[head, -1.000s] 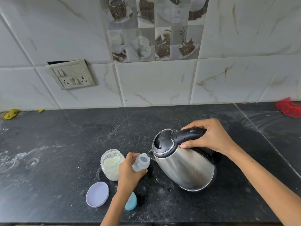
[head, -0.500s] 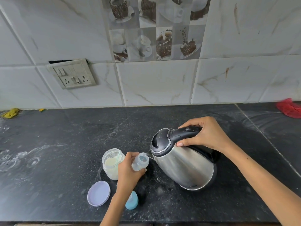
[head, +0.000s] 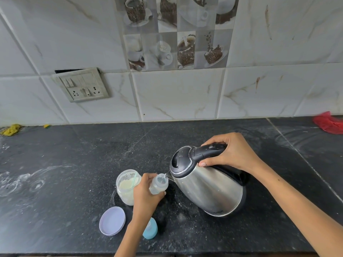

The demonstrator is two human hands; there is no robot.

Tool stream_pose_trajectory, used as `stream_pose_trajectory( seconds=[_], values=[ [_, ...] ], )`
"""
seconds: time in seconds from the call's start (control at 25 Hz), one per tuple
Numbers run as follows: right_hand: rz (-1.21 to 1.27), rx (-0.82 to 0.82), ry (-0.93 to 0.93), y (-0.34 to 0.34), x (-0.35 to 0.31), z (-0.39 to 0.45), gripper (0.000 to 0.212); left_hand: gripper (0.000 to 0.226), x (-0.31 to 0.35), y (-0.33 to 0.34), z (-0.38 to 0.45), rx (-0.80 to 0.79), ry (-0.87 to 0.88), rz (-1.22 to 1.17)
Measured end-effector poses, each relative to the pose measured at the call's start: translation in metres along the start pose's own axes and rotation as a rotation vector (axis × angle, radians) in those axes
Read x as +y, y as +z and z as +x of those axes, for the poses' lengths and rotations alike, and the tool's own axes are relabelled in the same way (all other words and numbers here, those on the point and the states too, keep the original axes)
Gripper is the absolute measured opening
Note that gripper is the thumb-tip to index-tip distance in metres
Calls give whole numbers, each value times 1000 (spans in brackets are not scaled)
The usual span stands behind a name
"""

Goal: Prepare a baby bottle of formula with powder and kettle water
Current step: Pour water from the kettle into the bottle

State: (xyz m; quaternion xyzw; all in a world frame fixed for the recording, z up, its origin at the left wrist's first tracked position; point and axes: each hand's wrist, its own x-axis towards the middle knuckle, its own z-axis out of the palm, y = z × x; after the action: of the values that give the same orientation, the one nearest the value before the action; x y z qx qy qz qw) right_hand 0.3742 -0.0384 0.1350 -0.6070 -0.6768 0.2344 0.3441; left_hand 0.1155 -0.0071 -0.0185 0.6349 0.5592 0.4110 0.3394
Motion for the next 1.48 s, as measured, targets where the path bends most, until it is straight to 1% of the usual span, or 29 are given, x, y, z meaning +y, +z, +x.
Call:
stream_pose_trajectory(
  seconds=[0.36,0.96,1.48],
  values=[
    [-16,-16,-7,3,-3,2,42,52,-2,2,3,22,-13,-4],
    [-37,-14,-4,4,-5,3,39,50,-3,6,2,24,16,20],
    [-71,-21,-14,7,-9,4,42,48,-3,5,-1,44,27,3]
  ],
)
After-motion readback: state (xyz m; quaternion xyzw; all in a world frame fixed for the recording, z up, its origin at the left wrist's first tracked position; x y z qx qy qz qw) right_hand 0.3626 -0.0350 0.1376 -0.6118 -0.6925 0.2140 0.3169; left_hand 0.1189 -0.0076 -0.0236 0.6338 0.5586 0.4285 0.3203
